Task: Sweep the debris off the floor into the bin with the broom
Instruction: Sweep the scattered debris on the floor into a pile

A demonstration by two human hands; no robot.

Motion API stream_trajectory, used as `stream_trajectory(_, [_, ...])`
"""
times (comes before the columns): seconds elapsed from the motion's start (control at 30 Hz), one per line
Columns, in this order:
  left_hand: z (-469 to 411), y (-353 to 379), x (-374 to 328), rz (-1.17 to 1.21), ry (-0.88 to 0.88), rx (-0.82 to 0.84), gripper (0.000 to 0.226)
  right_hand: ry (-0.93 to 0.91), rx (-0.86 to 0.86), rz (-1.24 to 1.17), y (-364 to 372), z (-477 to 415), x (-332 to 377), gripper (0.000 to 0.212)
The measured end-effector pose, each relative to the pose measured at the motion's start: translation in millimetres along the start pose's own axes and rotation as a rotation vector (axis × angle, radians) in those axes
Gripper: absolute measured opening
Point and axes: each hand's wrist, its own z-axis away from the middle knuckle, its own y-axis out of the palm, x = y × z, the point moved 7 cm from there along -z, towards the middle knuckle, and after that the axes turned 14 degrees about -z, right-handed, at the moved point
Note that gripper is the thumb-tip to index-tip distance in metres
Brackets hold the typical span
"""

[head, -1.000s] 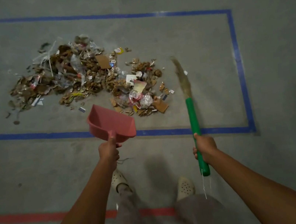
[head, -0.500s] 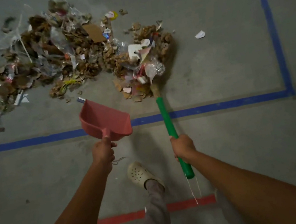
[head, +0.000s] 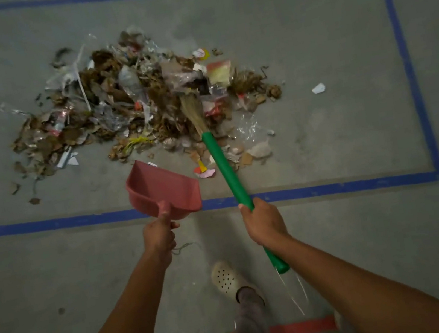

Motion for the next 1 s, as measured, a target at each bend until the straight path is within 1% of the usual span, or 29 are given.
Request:
stream_trajectory(0.1, [20.0,-13.8,-19.0,0.023,0.009,0.018,0.044,-0.036,-0.033,0.049,-21.6,29.8,8.9,0.033])
stream_trajectory(0.27, [49.0,-30.3,-47.1,0.037,0.040,0.017,0.046,-0.056,-0.038,0.002,-49.7,67.1,22.4,0.035])
stream_trajectory(0.4, [50.7,-31.0,-59.2,0.025,0.051,-0.003,0.048,-0.090,-0.054,0.035,-69.9,71.0,27.8,0.036])
stream_trajectory(0.53, [43.9,-20.4,-59.9,0.006,0.079,-0.022,0.051,-0.079,-0.105,-0.001,-85.4,60.3,15.7,0.037])
stream_trajectory(0.67, [38.0,-3.0,-44.3,-0.015,0.065,-0.018,0.049,0.060,-0.178,-0.132,-91.3,44.2,-20.1,0.039])
stream_trajectory(0.87, [37.0,19.5,4.6,-0.059,-0.009,0.012,0.048,0.425,-0.248,-0.239,-77.2,44.9,-113.5,0.042])
stream_trajectory(0.93, [37.7,21.4,23.9,-0.067,-0.034,0.012,0.049,0.521,-0.213,-0.262,-59.0,50.8,-138.8,0.037])
stream_trajectory(1.0, [37.7,19.5,41.8,-0.080,-0.057,0.001,0.047,0.568,-0.113,-0.241,-32.0,57.4,-150.4,0.031])
